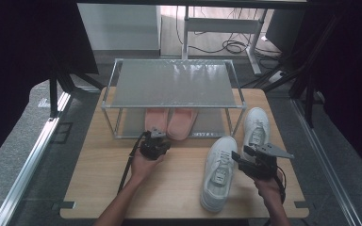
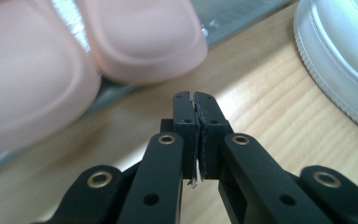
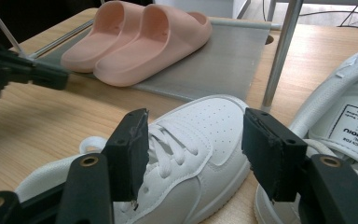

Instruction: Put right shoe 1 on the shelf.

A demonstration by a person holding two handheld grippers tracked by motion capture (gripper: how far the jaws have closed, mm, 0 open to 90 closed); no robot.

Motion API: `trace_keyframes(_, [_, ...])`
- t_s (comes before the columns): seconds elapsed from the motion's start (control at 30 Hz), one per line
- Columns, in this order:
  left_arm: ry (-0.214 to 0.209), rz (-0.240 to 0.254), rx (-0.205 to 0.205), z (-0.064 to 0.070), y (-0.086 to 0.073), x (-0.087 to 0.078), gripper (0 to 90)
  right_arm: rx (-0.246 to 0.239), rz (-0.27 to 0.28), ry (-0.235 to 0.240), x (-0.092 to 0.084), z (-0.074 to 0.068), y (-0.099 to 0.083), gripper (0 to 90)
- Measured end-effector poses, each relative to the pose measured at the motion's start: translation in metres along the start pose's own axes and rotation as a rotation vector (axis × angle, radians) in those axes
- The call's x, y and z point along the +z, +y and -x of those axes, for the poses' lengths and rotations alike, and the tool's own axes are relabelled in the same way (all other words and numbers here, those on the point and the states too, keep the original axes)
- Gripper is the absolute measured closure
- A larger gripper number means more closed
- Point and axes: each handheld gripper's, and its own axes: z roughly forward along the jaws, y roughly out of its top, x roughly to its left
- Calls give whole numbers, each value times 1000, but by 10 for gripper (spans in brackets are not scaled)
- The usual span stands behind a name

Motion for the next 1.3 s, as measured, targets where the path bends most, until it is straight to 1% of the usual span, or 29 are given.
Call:
trace_keyframes(0.1, [-5, 4, -11, -4, -7, -9, 863, -1, -1, 2, 1, -1, 0, 417])
trace_keyframes(0.23, [-1, 13, -19, -8, -15, -18, 851, -2, -3, 6, 3, -2, 1, 417])
trace_keyframes(0.27, [-2, 13, -28, -9, -17, -20, 848, -2, -4, 7, 4, -2, 1, 417])
trace_keyframes(0.47, [2, 8, -45, -14, -30, -28, 834, -4, -10, 12, 7, -2, 0, 417])
trace_keyframes(0.67, [-4, 6, -64, -14, -41, -37, 811, -3, -11, 12, 6, -2, -1, 417])
trace_keyframes(0.9, [-20, -13, -48, -9, -50, -43, 782, 4, -12, 4, 3, -1, -3, 417])
trace_keyframes(1.03, [-23, -19, -35, -7, -55, -48, 725, 9, -9, -2, 0, 0, -4, 417])
trace_keyframes(1.13, [-29, -20, -35, -6, -59, -54, 682, 11, -9, -4, -1, 0, -4, 417])
trace_keyframes(1.2, [-32, -31, -36, -6, -63, -57, 650, 9, -9, -3, -1, 0, -4, 417])
trace_keyframes(1.3, [-31, -39, -49, -9, -69, -60, 627, 8, -10, -4, -1, -1, -5, 417])
